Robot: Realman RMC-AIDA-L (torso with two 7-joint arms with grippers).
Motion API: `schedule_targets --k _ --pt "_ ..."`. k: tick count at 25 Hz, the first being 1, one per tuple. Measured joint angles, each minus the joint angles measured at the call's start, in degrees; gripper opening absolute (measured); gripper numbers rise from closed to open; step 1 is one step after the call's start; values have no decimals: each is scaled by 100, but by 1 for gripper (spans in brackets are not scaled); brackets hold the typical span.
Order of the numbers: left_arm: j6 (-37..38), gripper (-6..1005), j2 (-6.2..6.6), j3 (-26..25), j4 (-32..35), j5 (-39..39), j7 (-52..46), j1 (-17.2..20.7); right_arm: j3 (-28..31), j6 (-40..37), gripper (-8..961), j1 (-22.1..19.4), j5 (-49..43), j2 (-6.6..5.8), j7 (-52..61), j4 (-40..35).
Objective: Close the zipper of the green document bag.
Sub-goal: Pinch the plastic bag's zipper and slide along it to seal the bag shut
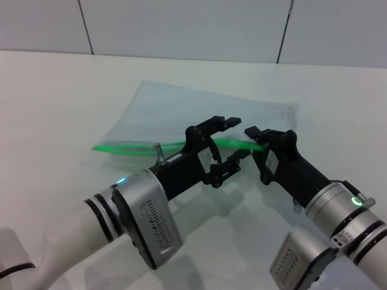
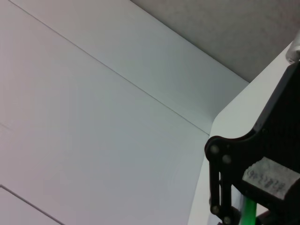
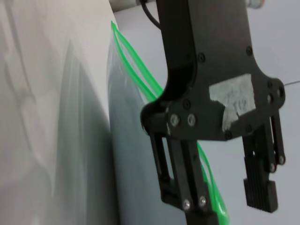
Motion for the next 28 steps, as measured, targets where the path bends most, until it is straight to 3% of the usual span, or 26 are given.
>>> schedule_targets --k 17,22,28 --pt "-36 551 -1 63 5 44 4 -43 2 2 49 4 -7 1 -6 0" --pt "-36 329 -1 62 12 44 7 -45 0 2 49 6 -7 1 -10 0" --pt "-166 286 -1 64 20 52 8 -81 0 5 49 7 -8 1 -11 0"
